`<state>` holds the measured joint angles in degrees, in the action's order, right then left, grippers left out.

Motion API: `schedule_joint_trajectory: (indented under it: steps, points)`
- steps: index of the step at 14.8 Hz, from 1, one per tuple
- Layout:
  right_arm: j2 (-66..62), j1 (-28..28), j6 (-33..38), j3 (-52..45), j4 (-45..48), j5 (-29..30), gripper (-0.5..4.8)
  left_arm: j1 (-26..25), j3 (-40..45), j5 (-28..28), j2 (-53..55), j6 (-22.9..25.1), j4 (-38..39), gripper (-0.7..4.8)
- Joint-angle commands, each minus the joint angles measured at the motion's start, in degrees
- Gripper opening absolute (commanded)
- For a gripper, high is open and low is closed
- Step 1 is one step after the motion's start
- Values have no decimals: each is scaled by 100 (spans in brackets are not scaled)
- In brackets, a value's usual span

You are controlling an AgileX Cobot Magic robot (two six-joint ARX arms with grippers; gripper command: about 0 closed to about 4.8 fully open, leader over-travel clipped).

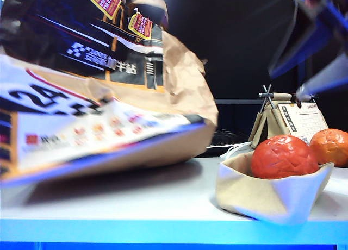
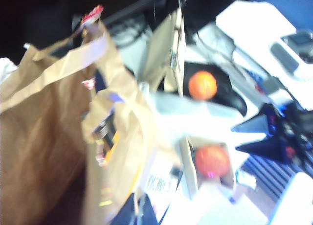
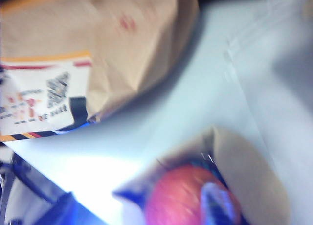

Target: Open the paper bag and put two oranges into the paper bag.

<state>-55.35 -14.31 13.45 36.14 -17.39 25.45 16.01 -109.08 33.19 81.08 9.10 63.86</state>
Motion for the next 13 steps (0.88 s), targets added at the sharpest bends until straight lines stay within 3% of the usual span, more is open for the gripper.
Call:
schedule_joint_trajectory:
  steps: [1, 3, 9, 10, 13]
  points:
    - [-275, -13, -68, 35, -142, -7, 348, 2, -15, 74, -20, 98, 186, -6]
    - [-509, -13, -197, 31, -407, -44, 369, 2, -15, 306, -20, 98, 208, -5]
    - [-1228, -354, -289, 26, -459, -216, 369, 2, -15, 308, -17, 146, 291, -6]
    - [-1519, -557, -297, 26, -297, -522, 369, 2, -15, 308, -17, 146, 306, -6]
    - [-2120, -592, -160, 26, 422, -514, 369, 2, -15, 308, -17, 146, 442, -6]
